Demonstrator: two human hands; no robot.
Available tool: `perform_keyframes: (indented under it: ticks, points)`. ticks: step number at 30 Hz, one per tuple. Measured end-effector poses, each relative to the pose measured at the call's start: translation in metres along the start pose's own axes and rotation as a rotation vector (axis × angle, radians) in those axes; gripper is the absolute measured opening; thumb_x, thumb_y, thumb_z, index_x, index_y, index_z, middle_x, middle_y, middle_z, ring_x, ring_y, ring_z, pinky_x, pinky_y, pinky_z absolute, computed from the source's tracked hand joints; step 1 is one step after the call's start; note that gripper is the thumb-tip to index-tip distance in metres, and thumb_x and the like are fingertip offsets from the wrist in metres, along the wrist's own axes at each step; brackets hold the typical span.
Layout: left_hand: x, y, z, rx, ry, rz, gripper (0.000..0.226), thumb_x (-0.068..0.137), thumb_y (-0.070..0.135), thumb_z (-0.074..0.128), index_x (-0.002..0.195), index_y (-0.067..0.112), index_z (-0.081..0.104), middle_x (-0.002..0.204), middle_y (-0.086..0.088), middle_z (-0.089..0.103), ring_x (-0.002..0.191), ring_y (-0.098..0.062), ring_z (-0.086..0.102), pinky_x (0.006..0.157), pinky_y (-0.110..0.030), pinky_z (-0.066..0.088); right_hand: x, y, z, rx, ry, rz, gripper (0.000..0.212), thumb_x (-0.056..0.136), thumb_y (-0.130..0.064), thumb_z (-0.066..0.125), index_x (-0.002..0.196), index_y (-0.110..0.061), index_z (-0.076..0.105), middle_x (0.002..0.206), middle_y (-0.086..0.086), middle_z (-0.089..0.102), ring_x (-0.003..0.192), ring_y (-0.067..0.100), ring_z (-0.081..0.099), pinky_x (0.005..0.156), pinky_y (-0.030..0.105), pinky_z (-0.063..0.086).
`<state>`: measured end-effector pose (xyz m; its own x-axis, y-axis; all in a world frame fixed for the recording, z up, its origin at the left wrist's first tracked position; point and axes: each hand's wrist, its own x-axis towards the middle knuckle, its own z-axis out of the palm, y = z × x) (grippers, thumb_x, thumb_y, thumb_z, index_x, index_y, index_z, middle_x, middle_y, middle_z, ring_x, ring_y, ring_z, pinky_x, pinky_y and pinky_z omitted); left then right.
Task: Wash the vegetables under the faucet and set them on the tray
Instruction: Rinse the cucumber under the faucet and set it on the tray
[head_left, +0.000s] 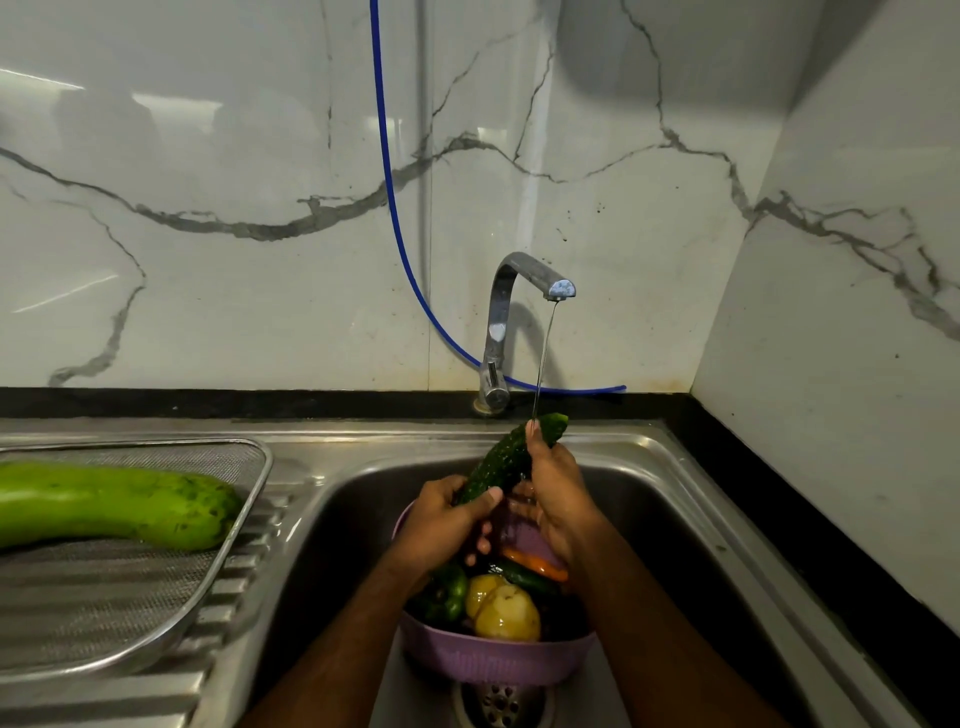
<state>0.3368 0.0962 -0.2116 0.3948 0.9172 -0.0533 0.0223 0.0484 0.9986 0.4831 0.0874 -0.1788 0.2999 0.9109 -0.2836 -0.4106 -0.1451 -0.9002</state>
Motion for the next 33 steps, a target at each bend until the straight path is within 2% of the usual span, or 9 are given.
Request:
perform_keyframes:
  ticks: [5,9,14,17,22,24,27,30,33]
  points:
    - [-0.003,0.007,-0.004,-0.012,-0.191,-0.231,0.029,0.100,0.038,0.052,0.090,0.012,0.062,0.064,-0.006,0.060,0.051,-0.019,0.054,0.046,-0.027,0.033,0.006,-0.003,-0.002,-0.005,0.063,-0.008,0.051,0.104,-0.055,0.046,0.141,-0.021,0.051,0.127,0.013,0.064,0.111,0.033,0.065,0.100,0.057,0.054]
    - [-0.010,0.012,-0.007,-0.056,-0.382,-0.395,0.054,0.099,0.054,0.041,0.084,0.008,0.066,0.063,-0.006,0.055,0.050,-0.016,0.051,0.047,-0.023,0.037,0.004,-0.005,-0.006,0.053,0.096,0.017,0.052,0.103,-0.056,0.050,0.139,-0.019,0.056,0.124,0.017,0.068,0.111,0.036,0.067,0.099,0.056,0.055]
    - [-0.012,0.016,-0.017,-0.219,-0.513,-0.455,0.053,0.094,0.054,0.048,0.091,0.005,0.067,0.077,-0.011,0.056,0.055,-0.018,0.054,0.049,-0.024,0.042,0.000,-0.009,-0.012,0.085,0.026,0.060,0.040,0.104,-0.043,0.054,0.131,-0.015,0.059,0.119,0.015,0.068,0.107,0.035,0.068,0.089,0.053,0.060]
    - [-0.011,0.017,-0.017,-0.133,-0.424,-0.445,0.050,0.098,0.053,0.043,0.094,0.011,0.069,0.070,-0.007,0.057,0.054,-0.016,0.053,0.048,-0.023,0.035,-0.003,-0.011,-0.012,0.039,0.028,0.047,0.035,0.104,-0.042,0.055,0.126,-0.016,0.061,0.120,0.014,0.068,0.107,0.034,0.068,0.091,0.056,0.059]
    - [-0.002,0.009,-0.022,0.044,-0.204,-0.206,0.024,0.093,0.036,0.066,0.106,0.017,0.065,0.074,-0.008,0.066,0.055,-0.014,0.053,0.045,-0.021,0.031,-0.005,-0.011,-0.017,-0.058,0.055,0.004,0.014,0.102,-0.037,0.059,0.106,-0.024,0.063,0.116,0.008,0.067,0.104,0.027,0.066,0.084,0.051,0.059]
    - [-0.001,0.006,-0.020,0.066,-0.159,-0.127,0.021,0.091,0.030,0.070,0.103,0.012,0.069,0.087,-0.013,0.073,0.067,-0.020,0.062,0.054,-0.030,0.044,-0.007,-0.011,-0.016,-0.075,0.059,-0.001,0.013,0.102,-0.037,0.060,0.106,-0.025,0.063,0.115,0.007,0.067,0.103,0.026,0.066,0.080,0.047,0.059]
    - [0.000,0.001,-0.020,0.088,-0.129,-0.040,0.012,0.090,0.016,0.072,0.097,0.007,0.073,0.107,-0.015,0.075,0.092,-0.029,0.070,0.079,-0.041,0.055,-0.008,-0.011,-0.016,-0.088,0.061,0.006,0.014,0.103,-0.037,0.059,0.107,-0.025,0.063,0.114,0.007,0.066,0.102,0.027,0.066,0.072,0.044,0.060]
    - [0.003,0.000,-0.026,0.232,-0.096,0.027,0.033,0.071,0.022,0.088,0.098,0.013,0.071,0.104,-0.010,0.075,0.098,-0.028,0.072,0.088,-0.043,0.059,-0.009,-0.011,-0.011,-0.105,0.069,0.033,0.020,0.101,-0.038,0.061,0.113,-0.022,0.063,0.115,0.012,0.065,0.103,0.032,0.066,0.076,0.049,0.062]
    - [0.003,0.000,-0.024,0.507,-0.011,0.068,0.050,0.061,0.023,0.092,0.101,0.017,0.062,0.092,0.011,0.069,0.087,-0.007,0.067,0.076,-0.022,0.056,-0.010,-0.010,-0.007,-0.123,0.088,0.058,0.025,0.104,-0.036,0.057,0.113,-0.015,0.067,0.112,0.015,0.070,0.100,0.032,0.068,0.081,0.051,0.061]
